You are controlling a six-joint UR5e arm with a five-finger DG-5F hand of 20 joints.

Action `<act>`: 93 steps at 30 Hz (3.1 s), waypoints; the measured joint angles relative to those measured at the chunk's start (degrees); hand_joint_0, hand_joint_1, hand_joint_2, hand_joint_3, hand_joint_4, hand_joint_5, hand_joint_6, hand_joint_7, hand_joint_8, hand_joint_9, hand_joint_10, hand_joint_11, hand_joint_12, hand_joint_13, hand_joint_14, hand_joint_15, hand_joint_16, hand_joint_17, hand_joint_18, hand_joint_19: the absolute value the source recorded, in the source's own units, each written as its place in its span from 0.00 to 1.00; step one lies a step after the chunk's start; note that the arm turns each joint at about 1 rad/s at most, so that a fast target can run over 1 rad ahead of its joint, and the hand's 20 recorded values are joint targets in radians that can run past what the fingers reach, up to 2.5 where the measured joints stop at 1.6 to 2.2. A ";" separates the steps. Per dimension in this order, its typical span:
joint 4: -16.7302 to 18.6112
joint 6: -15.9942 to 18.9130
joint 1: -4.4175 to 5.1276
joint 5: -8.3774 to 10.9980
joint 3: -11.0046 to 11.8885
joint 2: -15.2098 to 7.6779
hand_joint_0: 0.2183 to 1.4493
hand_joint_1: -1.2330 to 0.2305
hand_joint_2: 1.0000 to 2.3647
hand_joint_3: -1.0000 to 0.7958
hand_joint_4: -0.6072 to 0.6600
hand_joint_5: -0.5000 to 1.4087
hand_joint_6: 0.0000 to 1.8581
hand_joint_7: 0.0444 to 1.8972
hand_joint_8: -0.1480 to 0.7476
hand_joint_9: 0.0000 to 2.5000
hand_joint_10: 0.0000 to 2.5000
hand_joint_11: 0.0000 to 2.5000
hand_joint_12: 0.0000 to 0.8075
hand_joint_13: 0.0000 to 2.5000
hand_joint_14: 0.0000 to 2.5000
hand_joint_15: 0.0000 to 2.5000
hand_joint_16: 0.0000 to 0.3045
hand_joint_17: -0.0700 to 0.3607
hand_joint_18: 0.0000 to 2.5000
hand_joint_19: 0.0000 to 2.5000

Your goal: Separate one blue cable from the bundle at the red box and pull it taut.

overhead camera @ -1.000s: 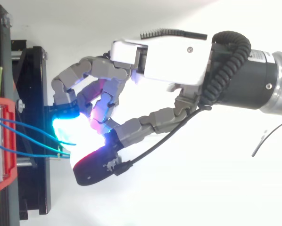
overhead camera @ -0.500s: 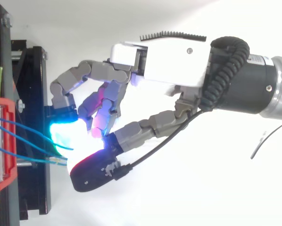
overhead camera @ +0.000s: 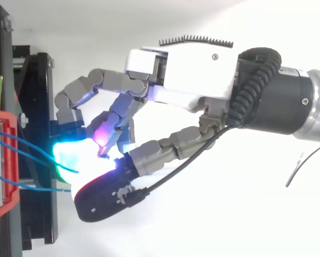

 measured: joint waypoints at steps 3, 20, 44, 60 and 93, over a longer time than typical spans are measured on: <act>0.31 0.06 0.03 0.00 -0.04 -0.02 0.31 0.32 0.00 0.56 0.44 0.20 0.48 0.67 0.67 0.45 0.01 0.21 0.54 0.31 0.01 0.21 0.21 0.49 0.38 0.38; 0.36 5.21 0.02 -0.11 -0.85 0.01 0.32 0.33 0.01 0.53 0.47 0.20 0.48 0.66 0.65 0.53 0.01 0.32 0.54 0.31 0.01 0.22 0.20 0.48 0.37 0.38; 8.65 14.12 -0.66 -5.19 -8.90 0.01 0.32 0.34 0.01 0.53 0.47 0.19 0.48 0.65 0.63 0.56 0.01 0.45 0.54 0.32 0.01 0.24 0.20 0.48 0.36 0.39; 3.96 11.65 -2.00 -9.90 -8.96 2.08 0.33 0.34 0.01 0.52 0.45 0.19 0.48 0.66 0.56 0.61 0.01 0.62 0.51 0.37 0.01 0.34 0.17 0.43 0.37 0.38; 3.53 10.39 -2.14 -10.52 -9.06 2.33 0.34 0.33 0.01 0.52 0.47 0.19 0.48 0.65 0.53 0.59 0.30 0.75 0.51 0.37 0.84 0.60 0.15 0.40 0.56 0.73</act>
